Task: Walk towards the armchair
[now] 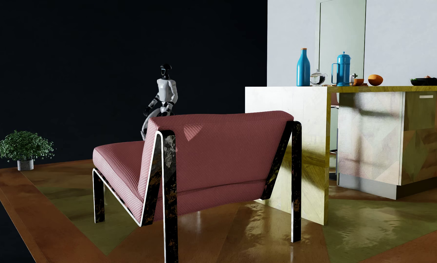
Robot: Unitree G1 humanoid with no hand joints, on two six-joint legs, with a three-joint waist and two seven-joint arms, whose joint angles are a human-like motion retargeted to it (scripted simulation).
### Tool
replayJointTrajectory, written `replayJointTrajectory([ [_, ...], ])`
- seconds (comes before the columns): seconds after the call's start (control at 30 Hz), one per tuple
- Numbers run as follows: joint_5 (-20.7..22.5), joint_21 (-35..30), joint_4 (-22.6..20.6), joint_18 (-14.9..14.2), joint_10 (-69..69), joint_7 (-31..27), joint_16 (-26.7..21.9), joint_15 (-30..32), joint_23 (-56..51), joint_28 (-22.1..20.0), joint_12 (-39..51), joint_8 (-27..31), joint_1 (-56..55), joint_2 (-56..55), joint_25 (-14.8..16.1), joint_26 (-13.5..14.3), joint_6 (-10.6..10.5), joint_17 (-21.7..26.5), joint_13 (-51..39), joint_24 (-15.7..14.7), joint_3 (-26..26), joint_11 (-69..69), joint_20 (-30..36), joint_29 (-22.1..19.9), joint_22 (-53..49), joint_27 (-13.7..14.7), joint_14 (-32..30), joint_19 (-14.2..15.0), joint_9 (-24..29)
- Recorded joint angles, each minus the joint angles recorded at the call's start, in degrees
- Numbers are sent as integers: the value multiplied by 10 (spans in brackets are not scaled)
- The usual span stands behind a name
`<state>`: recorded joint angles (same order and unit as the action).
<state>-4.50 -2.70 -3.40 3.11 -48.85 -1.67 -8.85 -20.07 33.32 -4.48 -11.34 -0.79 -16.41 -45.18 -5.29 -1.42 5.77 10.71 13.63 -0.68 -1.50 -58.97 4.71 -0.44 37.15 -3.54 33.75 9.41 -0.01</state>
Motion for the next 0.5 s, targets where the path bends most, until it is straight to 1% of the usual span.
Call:
replayJointTrajectory([
  [0.03,-16,8,-5,-5,-10,-6,11,-8,13,11,30,-7,23,10,5,-3,4,8,-6,8,-23,68,-7,0,-16,14,23,11,8],
  [0.07,-19,20,-11,7,-79,-6,12,24,19,25,50,-8,16,27,19,-10,5,25,-14,11,-43,100,-21,-7,-36,48,23,24,18],
  [0.1,-18,22,-1,16,-190,2,-2,103,48,41,58,-17,-27,47,41,-15,-16,41,-32,8,-71,104,-1,-28,-20,94,-59,10,27],
  [0.13,-18,26,16,25,-277,17,-12,89,54,60,44,-35,-77,72,67,-23,-48,49,-51,-2,-92,102,-4,-60,-1,130,-152,-46,34],
  [0.17,-17,21,30,4,-321,38,-20,66,59,75,7,-48,-121,101,92,-36,-81,44,-75,-16,-111,106,-11,-93,14,157,-160,-110,40],
  [0.2,-24,6,41,-16,-297,54,-20,51,29,79,-29,-55,-146,137,112,-62,-106,25,-81,-20,-131,127,-34,-114,-3,153,-115,-71,41],
  [0.23,-30,-16,55,-29,-242,60,-14,35,12,73,-47,-69,-161,174,121,-89,-132,13,-85,-13,-150,144,-37,-124,-12,135,-73,-39,35],
  [0.27,-34,-39,65,-39,-156,60,0,20,0,65,-67,-79,-154,212,119,-111,-148,-4,-111,4,-157,158,-59,-121,-21,93,-47,-59,32],
  [0.3,-43,-49,74,-34,-79,57,-6,-9,-19,54,-68,-89,-145,239,104,-122,-154,-10,-122,20,-162,149,-48,-106,-15,53,-48,-44,23],
  [0.33,-52,-54,80,-15,-32,60,-22,-38,-10,41,-70,-81,-126,243,82,-120,-146,-23,-134,30,-149,96,-31,-88,3,33,-97,-36,17],
  [0.37,-57,-54,68,-12,-45,56,-34,17,-4,23,-67,-44,-113,195,55,-106,-127,-35,-129,33,-118,-33,8,-68,39,24,-81,-29,16],
  [0.4,-33,-39,58,-15,-41,51,-27,75,15,5,-63,2,-91,146,26,-84,-95,-43,-103,27,-77,-109,12,-47,60,26,-61,-23,13],
  [0.43,-14,-15,47,-20,-28,44,-20,57,27,-8,-54,31,-62,114,-1,-65,-59,-38,-69,14,-37,-116,-4,-25,41,25,-45,-16,13],
  [0.47,-7,-4,38,-27,-11,38,-19,18,25,-15,-33,39,-33,85,-22,-43,-23,-23,-28,-1,-9,-82,-6,-7,21,18,-31,-10,5],
  [0.5,-12,8,32,-33,-4,28,-10,-17,21,-11,-11,33,-9,69,-33,-22,5,-7,5,-6,5,-15,-14,4,-16,14,-10,-2,-4],
])
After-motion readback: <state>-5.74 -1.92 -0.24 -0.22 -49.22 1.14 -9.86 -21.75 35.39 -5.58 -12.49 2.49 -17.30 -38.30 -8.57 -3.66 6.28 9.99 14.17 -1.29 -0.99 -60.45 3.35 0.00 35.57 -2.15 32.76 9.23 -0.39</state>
